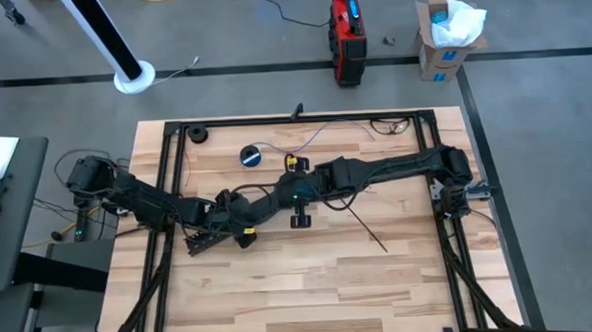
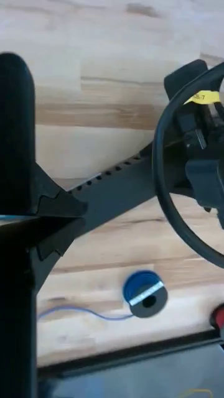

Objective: Ziptie cables
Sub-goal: Close the black cable duct with the black cable duct cover

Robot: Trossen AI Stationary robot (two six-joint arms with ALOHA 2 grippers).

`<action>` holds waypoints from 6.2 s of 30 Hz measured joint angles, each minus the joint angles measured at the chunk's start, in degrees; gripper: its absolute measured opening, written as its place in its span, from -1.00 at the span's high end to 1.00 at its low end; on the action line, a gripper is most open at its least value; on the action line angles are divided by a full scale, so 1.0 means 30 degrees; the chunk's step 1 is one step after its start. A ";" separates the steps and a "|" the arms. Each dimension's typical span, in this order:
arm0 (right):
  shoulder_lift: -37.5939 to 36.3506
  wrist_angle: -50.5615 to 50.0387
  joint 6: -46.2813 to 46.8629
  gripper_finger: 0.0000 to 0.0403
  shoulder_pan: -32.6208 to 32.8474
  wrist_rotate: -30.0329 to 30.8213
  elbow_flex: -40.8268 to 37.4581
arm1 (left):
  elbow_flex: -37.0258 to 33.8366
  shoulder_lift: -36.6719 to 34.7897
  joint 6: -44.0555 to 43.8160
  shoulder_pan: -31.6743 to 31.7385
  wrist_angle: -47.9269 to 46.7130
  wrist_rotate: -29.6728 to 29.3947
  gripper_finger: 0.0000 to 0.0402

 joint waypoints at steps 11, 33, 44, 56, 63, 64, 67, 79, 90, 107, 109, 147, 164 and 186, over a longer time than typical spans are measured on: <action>0.0073 -0.0273 0.0326 0.90 -0.0313 -0.2078 0.0000 | 0.0022 0.0000 0.2603 0.0519 0.2343 0.3711 -0.32; 0.0074 -0.0075 -0.1139 0.36 -0.0299 -0.2553 0.0000 | 0.3606 0.0000 0.3266 0.1601 -0.4016 0.5339 -0.53; 0.0075 0.0553 -0.1465 0.22 -0.0284 -0.2619 -0.0948 | 0.3888 -0.0066 0.0589 -0.2774 -0.6713 0.1113 -0.53; 0.0081 0.1211 -0.1616 0.22 -0.0408 -0.2766 -0.1122 | 0.2956 -0.0058 -0.6312 -0.6719 -0.8023 -0.4086 -0.53; 0.0081 0.1280 -0.1622 0.22 -0.0415 -0.3108 -0.1122 | 0.0620 -0.0036 -0.8313 -0.7513 -0.2689 -0.4013 -0.53; 0.0081 0.1274 -0.1618 0.22 -0.0408 -0.3135 -0.1122 | 0.0430 -0.0051 -0.8348 -0.7555 -0.2408 -0.4275 -0.53; 0.0081 0.1294 -0.1618 0.22 -0.0408 -0.3136 -0.1122 | 0.0044 -0.0046 -0.8584 -0.7519 -0.2346 -0.5150 -0.53; 0.0081 0.1952 -0.1625 0.22 -0.0408 -0.3117 -0.1115 | -0.2130 0.0349 -0.9059 -0.7533 0.3123 -0.5684 -0.53; 0.0081 0.2066 -0.1676 0.22 -0.0581 -0.3100 -0.1107 | -0.2300 0.2728 -0.9248 -0.7626 0.5173 -0.5907 -0.53; 0.0081 0.1170 -0.1633 0.38 -0.1115 -0.4251 -0.1100 | -0.2273 0.4306 -0.8366 -0.8123 0.7292 -0.5584 -0.29; 0.0081 0.1163 -0.1634 0.41 -0.1122 -0.4270 -0.1100 | -0.2288 0.4306 -0.8070 -0.8123 0.7298 -0.5577 -0.27; 0.3510 0.0022 -0.6323 1.00 0.0055 -0.7094 -0.1086 | -0.2317 0.4342 -0.1085 -0.5231 0.9701 -0.1970 -0.28; 0.4503 0.4654 -0.6664 1.00 0.0168 -0.8568 -0.1122 | -0.2310 0.4335 -0.0092 -0.4641 0.9850 -0.1758 -0.28; 0.3840 -0.0274 -0.8459 1.00 0.0547 -0.5475 -0.0962 | -0.2339 0.4350 0.4454 -0.1741 1.2792 0.2015 -0.23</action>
